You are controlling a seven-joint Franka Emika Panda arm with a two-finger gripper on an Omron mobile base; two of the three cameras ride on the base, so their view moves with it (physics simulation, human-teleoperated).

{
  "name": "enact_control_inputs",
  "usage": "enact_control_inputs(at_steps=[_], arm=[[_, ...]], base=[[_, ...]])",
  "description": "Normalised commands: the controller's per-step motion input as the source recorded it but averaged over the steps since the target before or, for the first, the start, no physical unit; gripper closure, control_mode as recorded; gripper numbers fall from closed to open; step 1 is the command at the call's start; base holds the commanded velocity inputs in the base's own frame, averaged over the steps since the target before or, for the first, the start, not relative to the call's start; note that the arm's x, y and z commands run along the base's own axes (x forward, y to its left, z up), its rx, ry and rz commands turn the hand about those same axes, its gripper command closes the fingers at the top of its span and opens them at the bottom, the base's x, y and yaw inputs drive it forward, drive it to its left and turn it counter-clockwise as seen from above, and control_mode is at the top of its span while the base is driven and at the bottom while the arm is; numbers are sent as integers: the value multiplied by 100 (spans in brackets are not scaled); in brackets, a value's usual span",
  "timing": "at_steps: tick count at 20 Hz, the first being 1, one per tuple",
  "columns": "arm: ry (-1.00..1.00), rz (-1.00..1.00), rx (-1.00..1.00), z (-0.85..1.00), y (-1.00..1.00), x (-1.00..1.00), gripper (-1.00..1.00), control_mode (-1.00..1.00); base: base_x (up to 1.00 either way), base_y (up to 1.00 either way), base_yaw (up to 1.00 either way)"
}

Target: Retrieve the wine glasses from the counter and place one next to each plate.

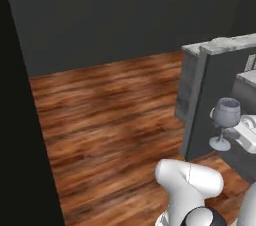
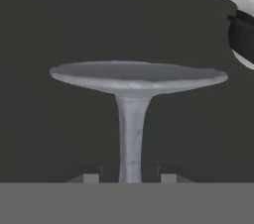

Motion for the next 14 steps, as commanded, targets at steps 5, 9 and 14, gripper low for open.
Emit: enact_control_inputs(at_steps=[5,9,14], arm=[[0,0,0,0,0,0,100,100],[0,0,0,0,0,0,100,100],[0,0,0,0,0,0,100,100]], base=[[100,92,-49],[100,92,-49],[100,95,-50]])
